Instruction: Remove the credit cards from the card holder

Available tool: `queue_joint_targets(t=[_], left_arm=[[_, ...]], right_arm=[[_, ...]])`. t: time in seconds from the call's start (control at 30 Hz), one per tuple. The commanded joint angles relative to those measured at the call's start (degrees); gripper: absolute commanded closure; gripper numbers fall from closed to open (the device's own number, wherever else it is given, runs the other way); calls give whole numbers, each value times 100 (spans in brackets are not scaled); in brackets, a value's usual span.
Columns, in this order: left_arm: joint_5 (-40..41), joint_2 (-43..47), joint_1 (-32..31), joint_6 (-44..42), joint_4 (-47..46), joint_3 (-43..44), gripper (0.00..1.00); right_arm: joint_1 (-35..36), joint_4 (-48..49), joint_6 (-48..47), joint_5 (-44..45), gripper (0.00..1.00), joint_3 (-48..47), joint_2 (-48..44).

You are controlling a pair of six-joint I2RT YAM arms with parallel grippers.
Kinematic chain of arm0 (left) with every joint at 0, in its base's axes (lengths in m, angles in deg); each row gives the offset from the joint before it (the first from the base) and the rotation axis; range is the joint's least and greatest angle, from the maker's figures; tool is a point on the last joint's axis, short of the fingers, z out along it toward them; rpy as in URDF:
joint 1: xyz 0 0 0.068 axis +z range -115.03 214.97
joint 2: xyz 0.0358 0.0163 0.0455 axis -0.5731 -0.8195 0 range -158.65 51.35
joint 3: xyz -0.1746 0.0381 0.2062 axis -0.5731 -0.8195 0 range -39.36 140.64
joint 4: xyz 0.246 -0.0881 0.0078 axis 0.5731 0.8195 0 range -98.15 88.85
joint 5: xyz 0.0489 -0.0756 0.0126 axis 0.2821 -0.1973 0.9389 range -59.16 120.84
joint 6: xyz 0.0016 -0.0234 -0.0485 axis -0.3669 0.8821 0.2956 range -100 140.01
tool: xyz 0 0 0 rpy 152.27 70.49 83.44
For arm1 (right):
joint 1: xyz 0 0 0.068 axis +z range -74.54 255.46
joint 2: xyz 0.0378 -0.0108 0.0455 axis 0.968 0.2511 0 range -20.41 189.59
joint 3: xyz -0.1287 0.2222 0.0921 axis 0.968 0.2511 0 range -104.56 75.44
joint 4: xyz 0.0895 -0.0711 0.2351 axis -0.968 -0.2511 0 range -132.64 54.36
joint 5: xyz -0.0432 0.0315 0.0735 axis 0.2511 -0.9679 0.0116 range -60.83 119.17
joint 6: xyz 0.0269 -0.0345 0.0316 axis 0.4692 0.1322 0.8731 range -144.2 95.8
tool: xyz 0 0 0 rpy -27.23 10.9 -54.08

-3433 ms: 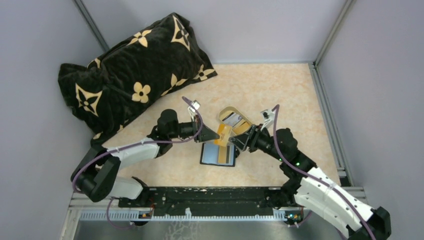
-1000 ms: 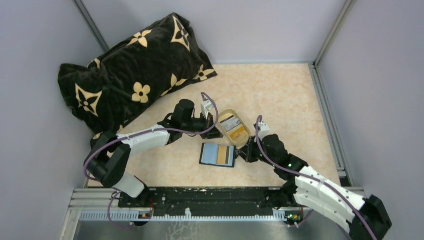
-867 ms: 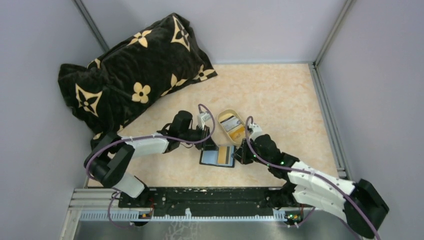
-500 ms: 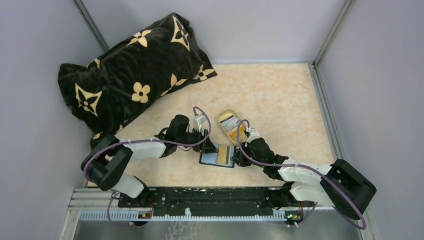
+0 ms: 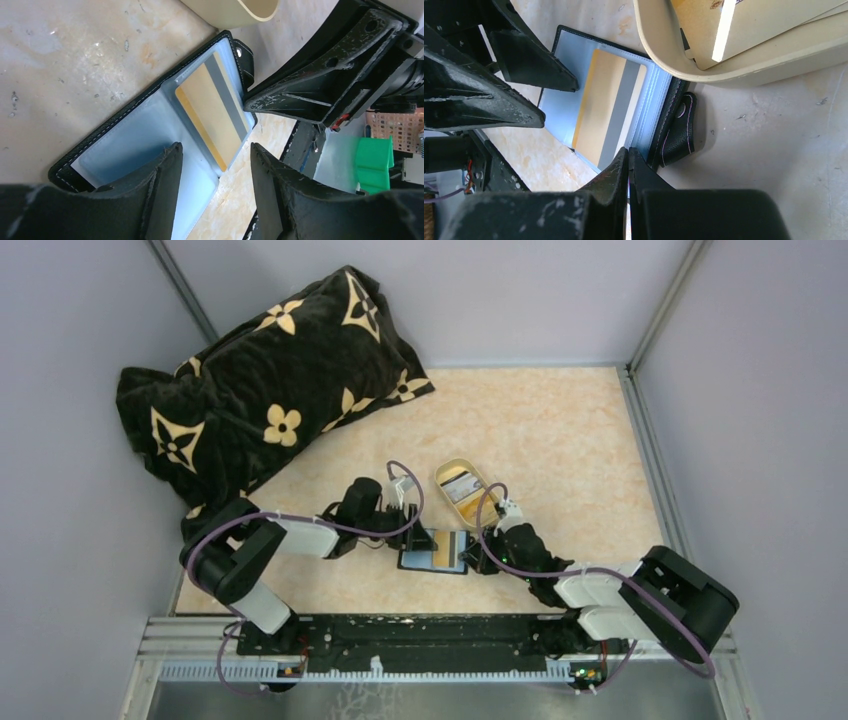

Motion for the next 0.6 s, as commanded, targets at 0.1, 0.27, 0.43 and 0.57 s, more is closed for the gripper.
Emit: queue_joint_targets(t=[0.1, 0.27, 0.43, 0.57], left_arm=[[528, -117, -200, -81, -4, -130, 41], [365, -568, -394, 270, -766, -160, 41], [146, -910, -439, 612, -1398, -186, 54], [117, -961, -439, 651, -1414, -190, 68]], right_arm=[[54, -205, -56, 79, 100, 63, 129], [53, -209, -61, 49, 100, 33, 188], [54, -167, -52, 32, 100, 40, 229], [53, -152, -44, 30, 100, 33, 279]])
